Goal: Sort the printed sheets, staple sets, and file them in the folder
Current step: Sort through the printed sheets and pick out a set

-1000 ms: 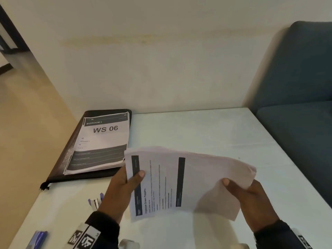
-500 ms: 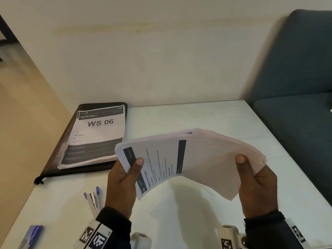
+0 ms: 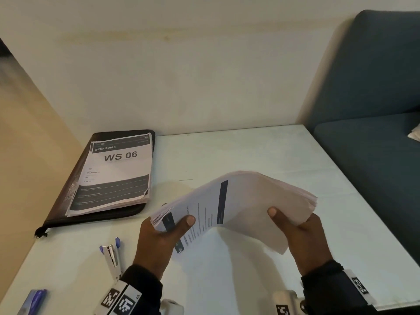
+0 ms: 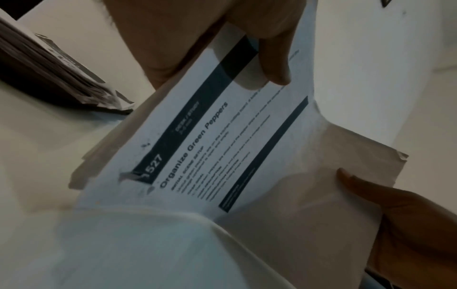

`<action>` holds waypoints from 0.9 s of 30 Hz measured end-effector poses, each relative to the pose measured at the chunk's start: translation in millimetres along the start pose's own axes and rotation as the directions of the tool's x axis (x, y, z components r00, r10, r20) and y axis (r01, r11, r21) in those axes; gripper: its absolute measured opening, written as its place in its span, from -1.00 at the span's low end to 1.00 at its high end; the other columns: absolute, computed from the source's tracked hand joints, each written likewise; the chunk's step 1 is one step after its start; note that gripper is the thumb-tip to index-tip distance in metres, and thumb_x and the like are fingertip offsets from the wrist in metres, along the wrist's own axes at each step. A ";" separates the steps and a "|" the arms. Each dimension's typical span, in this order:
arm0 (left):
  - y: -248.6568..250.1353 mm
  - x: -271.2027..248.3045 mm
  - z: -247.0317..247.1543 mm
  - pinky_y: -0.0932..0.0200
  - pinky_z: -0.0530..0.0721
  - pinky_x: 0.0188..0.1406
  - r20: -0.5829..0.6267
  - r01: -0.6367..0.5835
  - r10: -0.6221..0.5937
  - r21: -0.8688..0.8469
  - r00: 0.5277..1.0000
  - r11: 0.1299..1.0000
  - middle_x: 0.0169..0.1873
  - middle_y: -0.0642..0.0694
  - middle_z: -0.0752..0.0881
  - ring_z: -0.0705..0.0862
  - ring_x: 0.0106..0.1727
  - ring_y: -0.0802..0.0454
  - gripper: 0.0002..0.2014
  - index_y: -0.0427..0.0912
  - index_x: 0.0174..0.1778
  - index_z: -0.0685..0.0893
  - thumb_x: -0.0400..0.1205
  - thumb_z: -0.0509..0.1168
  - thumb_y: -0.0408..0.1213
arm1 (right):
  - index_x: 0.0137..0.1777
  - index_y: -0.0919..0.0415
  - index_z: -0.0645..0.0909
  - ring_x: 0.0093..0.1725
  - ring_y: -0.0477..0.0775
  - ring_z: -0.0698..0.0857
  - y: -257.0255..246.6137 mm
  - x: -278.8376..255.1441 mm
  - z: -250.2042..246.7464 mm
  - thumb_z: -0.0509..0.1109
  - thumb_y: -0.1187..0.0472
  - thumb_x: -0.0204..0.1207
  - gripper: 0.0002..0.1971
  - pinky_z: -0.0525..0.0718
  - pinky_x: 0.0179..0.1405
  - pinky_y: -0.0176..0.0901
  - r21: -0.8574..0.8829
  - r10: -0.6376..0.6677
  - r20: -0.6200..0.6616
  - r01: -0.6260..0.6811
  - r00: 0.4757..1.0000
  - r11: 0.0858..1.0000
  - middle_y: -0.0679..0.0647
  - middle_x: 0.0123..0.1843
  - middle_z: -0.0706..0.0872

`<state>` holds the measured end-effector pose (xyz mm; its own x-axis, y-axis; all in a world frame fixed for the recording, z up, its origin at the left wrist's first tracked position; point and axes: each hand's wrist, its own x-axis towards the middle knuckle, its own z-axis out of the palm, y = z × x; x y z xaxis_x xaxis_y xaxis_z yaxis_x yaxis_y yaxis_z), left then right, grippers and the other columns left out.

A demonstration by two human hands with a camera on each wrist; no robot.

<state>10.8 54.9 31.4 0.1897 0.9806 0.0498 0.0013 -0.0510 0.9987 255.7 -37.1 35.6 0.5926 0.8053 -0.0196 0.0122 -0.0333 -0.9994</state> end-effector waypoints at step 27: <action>3.4 13.9 -27.2 0.30 0.71 -0.46 0.030 -0.026 0.014 0.481 0.999 0.877 -0.30 -0.02 0.76 0.75 -0.30 0.13 -0.90 -0.03 -0.17 0.67 0.64 0.30 -0.16 | 0.59 -0.16 0.22 0.41 -0.01 0.55 5.5 10.2 -6.3 0.59 0.20 0.41 -0.17 0.53 0.39 0.10 -0.453 -0.077 -0.187 -0.016 0.979 0.891 -0.09 0.51 0.47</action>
<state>-13.3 73.5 35.8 0.2192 0.9736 0.0630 0.4680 -0.1616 0.8688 266.9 -32.8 30.1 0.7298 0.6808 0.0632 0.3662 -0.3111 -0.8770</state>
